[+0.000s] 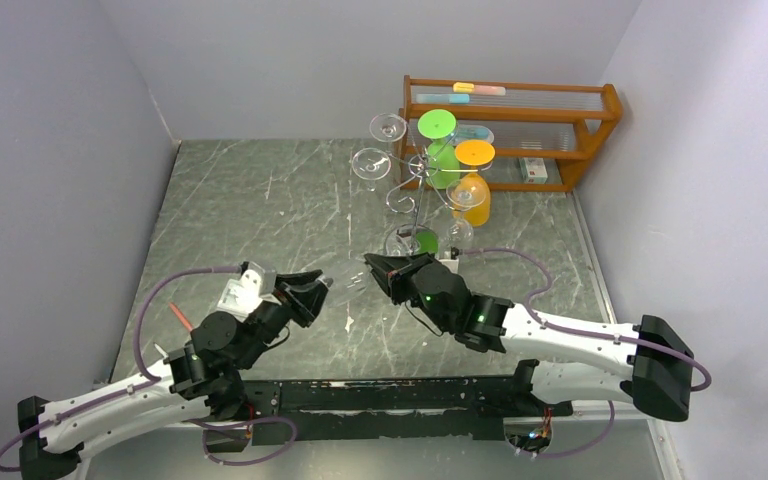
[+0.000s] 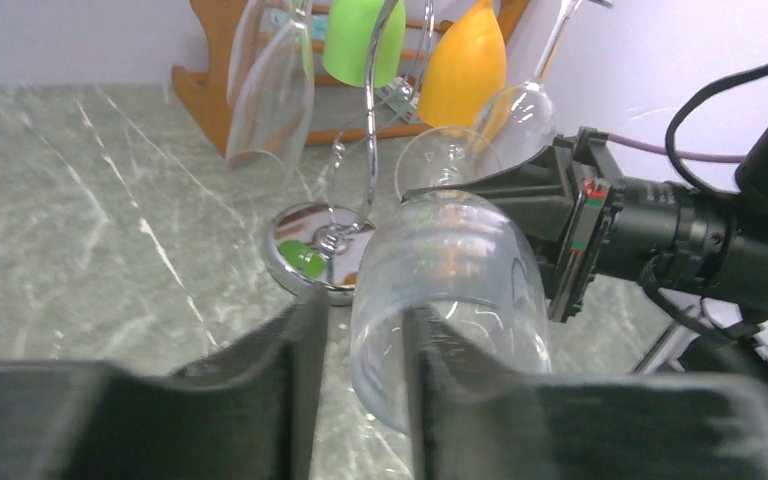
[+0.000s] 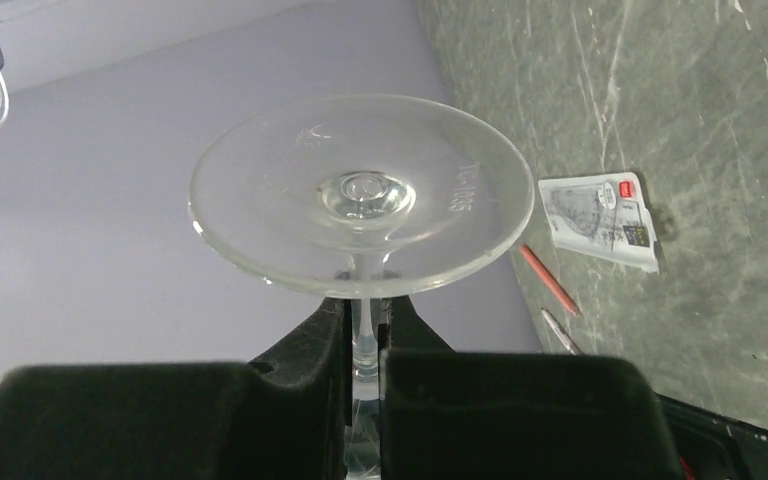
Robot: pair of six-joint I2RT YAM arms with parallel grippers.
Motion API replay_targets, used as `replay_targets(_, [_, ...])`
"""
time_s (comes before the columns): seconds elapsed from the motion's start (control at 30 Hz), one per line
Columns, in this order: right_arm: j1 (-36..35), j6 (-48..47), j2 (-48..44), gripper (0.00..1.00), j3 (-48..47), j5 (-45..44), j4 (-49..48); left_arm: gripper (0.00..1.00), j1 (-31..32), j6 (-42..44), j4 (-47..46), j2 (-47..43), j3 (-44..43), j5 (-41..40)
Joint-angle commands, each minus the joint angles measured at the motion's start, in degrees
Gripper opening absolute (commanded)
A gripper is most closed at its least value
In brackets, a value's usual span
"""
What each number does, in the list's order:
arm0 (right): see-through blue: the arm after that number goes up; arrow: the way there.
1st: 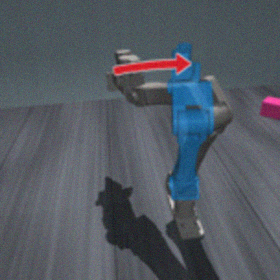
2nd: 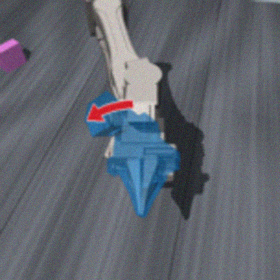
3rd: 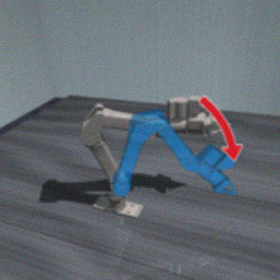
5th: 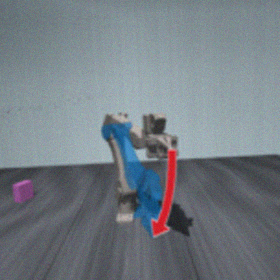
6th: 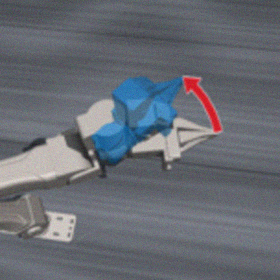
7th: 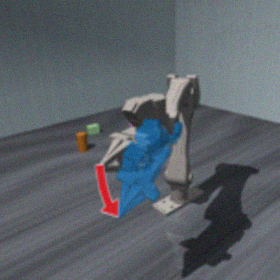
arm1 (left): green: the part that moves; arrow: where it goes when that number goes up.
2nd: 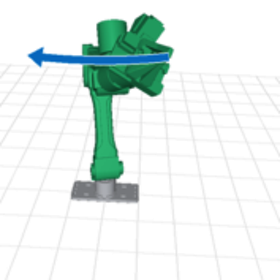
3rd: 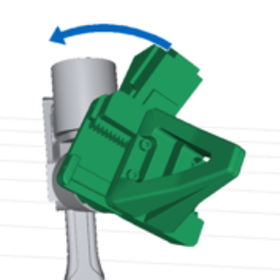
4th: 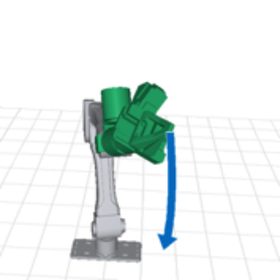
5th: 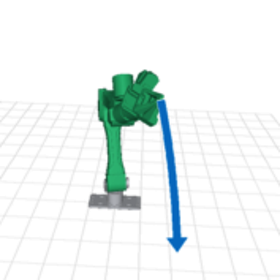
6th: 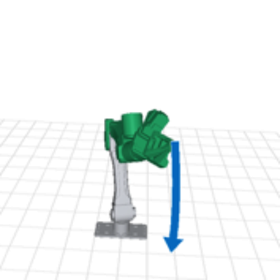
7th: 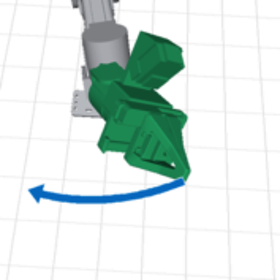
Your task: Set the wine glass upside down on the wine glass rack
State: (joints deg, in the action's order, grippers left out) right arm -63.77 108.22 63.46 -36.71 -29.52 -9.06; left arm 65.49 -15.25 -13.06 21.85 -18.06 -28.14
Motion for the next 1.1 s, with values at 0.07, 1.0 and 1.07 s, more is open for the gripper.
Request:
replay_targets(0.07, [-0.50,-7.27,-2.99,0.00,1.71,-1.61,-0.10,0.66,0.34,-6.40,7.45,-0.51,-3.67,-1.87])
replay_targets(1.0, [-0.52,-66.92,-19.92,0.00,14.32,5.45,-19.73,0.82,0.34,-8.30,21.79,0.45,-19.02,13.99])
replay_targets(1.07, [-0.57,-72.33,-21.26,0.00,14.97,8.26,-21.43,0.82,0.34,-8.47,20.90,2.09,-19.11,14.52])
